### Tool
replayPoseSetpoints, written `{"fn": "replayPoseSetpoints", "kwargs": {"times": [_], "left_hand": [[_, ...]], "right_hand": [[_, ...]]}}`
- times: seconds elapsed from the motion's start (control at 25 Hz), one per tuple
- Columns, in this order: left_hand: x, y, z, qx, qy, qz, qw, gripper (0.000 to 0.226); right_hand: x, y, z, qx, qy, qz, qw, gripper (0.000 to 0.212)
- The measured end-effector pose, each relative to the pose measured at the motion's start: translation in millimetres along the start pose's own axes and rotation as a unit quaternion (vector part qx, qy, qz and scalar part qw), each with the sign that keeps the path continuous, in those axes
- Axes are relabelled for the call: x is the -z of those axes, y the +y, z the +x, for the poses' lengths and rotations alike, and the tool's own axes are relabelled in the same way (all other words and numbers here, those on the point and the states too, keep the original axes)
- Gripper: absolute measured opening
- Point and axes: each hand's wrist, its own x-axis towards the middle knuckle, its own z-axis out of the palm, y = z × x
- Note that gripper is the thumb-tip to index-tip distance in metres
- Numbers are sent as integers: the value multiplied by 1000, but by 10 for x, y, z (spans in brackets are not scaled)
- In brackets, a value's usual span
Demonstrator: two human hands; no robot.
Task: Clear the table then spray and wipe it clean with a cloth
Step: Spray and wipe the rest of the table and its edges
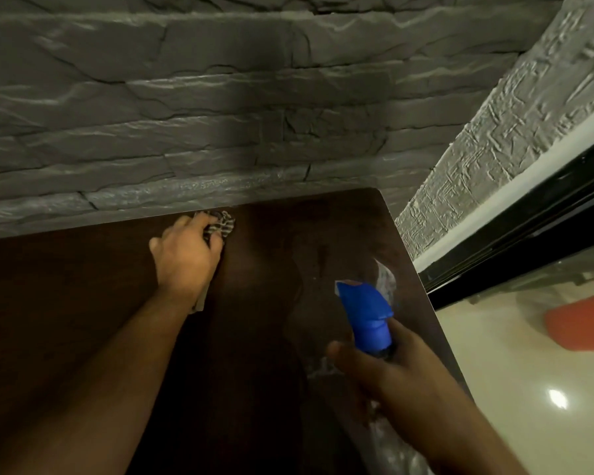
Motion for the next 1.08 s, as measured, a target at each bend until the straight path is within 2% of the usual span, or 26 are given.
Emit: {"fn": "replayPoseSetpoints", "kwargs": {"times": [0.16, 0.28, 0.36, 0.52, 0.56, 0.64, 0.68, 0.72, 0.8, 0.88, 0.92, 1.0, 1.08], "left_hand": [[32, 50, -196, 16, -12, -6, 1000, 32], [-18, 161, -625, -91, -13, 2, 996, 29], [-105, 326, -434, -124, -22, 0, 992, 29], [-269, 840, 219, 2, -27, -30, 999, 30], [-310, 960, 128, -12, -41, -34, 999, 30], [-327, 975, -424, -134, -72, -27, 988, 29], [-285, 841, -694, -181, -67, -23, 981, 29], [-216, 661, -788, -194, -44, -29, 980, 29], [-209, 424, -519, -141, -11, -17, 990, 29], [-264, 607, -36, -58, -11, -7, 998, 28], [-317, 815, 108, -58, -24, -17, 998, 29], [-389, 1233, -7, -122, -66, -27, 990, 29], [-386, 1195, -511, -189, -87, -43, 977, 28]], "right_hand": [[-27, -55, -9, 4, 3, 20, 1000, 24], [17, -46, -50, -7, 21, 39, 999, 32], [21, -69, -43, -10, 22, 69, 997, 35], [-7, -74, 34, -2, 13, 62, 998, 35], [-11, -54, 40, 1, 22, 60, 998, 33], [-31, -53, 15, -8, 32, 73, 997, 32], [-30, -66, 6, -13, 33, 81, 996, 35], [-18, -60, 7, -19, 33, 84, 996, 38], [21, -29, 11, -26, 27, 94, 995, 39], [23, -37, -1, -34, 13, 102, 994, 39], [25, -25, -9, -31, 19, 95, 995, 37], [55, 19, -10, -13, 45, 85, 995, 31], [109, 72, -51, -12, 52, 92, 994, 29]]}}
